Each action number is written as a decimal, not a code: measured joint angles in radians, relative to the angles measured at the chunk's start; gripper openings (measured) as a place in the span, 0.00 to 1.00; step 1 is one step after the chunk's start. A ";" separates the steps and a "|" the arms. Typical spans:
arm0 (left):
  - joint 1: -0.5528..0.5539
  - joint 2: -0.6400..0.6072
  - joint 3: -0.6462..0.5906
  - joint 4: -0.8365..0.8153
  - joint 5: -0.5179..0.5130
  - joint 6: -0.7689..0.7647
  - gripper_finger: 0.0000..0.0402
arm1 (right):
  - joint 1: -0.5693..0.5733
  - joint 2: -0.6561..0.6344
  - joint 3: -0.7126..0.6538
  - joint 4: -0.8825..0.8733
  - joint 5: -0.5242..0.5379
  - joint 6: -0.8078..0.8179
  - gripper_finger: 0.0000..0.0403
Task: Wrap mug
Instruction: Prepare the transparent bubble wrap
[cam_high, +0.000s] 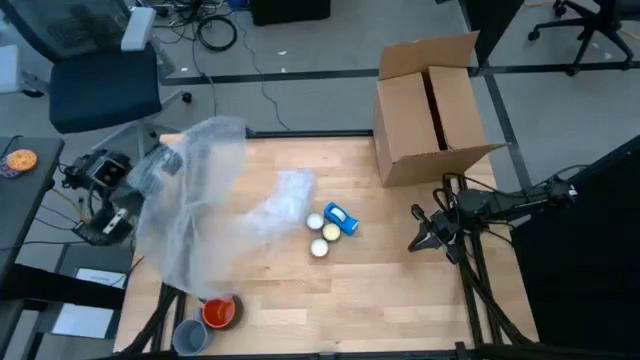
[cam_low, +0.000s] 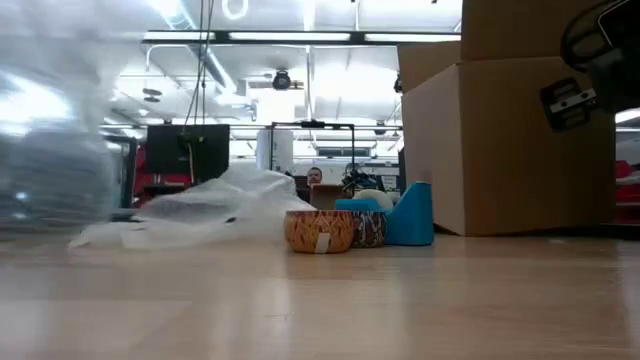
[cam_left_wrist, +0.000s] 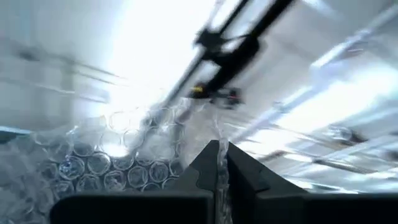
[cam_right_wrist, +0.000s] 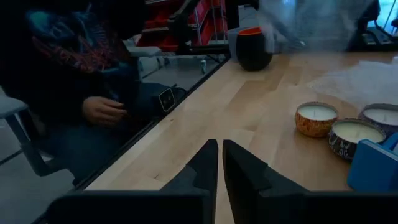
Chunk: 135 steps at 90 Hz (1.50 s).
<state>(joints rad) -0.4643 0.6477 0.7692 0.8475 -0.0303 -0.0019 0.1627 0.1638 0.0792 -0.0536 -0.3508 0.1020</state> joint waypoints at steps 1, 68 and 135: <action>0.001 0.007 0.001 0.004 -0.007 0.000 0.00 | 0.000 0.000 0.000 0.000 0.000 0.000 0.01; 0.105 0.950 0.808 0.006 0.190 -0.301 0.00 | 0.000 0.000 0.000 -0.015 0.000 0.000 0.01; 0.104 0.859 1.405 -1.054 -0.036 -0.005 0.00 | 0.000 0.000 0.000 0.000 0.000 0.000 0.01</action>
<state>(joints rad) -0.3599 1.5067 2.1739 -0.2064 -0.0667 -0.0067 0.1629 0.1635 0.0792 -0.0537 -0.3504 0.1017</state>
